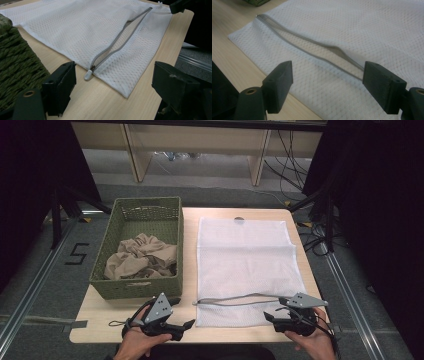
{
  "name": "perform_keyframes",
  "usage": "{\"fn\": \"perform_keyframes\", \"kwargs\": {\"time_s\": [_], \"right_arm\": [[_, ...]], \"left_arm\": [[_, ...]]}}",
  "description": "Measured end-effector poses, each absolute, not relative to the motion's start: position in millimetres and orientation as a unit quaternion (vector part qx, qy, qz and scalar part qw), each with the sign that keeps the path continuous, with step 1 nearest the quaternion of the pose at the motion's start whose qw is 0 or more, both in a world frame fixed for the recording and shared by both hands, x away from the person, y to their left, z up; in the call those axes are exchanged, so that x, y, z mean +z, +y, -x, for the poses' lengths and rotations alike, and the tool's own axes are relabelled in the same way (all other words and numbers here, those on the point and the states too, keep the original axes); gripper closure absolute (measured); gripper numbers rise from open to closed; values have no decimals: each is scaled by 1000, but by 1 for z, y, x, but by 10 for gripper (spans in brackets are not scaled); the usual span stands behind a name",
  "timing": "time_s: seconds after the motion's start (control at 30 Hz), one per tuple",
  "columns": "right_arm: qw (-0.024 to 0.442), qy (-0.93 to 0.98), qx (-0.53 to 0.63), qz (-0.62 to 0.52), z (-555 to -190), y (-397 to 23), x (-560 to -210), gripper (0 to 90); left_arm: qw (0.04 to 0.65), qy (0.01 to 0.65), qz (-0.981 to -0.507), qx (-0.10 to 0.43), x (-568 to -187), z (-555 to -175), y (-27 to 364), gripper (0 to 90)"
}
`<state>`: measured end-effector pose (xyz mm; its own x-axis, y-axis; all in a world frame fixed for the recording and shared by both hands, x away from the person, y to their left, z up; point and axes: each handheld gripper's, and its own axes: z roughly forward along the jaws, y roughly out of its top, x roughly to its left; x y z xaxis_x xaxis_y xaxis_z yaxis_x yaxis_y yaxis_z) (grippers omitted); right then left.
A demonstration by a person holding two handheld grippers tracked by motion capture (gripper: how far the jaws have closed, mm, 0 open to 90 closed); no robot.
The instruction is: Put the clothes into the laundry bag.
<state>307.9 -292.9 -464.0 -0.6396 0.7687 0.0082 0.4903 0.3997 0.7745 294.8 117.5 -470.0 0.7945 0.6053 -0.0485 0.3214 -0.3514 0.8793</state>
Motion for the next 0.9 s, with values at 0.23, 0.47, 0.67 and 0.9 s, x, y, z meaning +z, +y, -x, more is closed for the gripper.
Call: {"fn": "perform_keyframes", "kwargs": {"time_s": [0.23, 0.47, 0.67, 0.9], "right_arm": [[197, 836, 356, -369, -327, -284, -469, 253], [232, 857, 306, -345, -345, -276, -473, 271], [226, 869, 268, -349, -370, -269, -482, 287], [229, 891, 212, -329, -392, -259, -488, 307]], "left_arm": [[491, 281, -811, 150, -469, -298, 118, 193], [485, 274, -815, 156, -470, -299, 119, 194], [489, 272, -815, 153, -470, -300, 119, 194], [493, 285, -809, 147, -471, -299, 118, 196]]}}
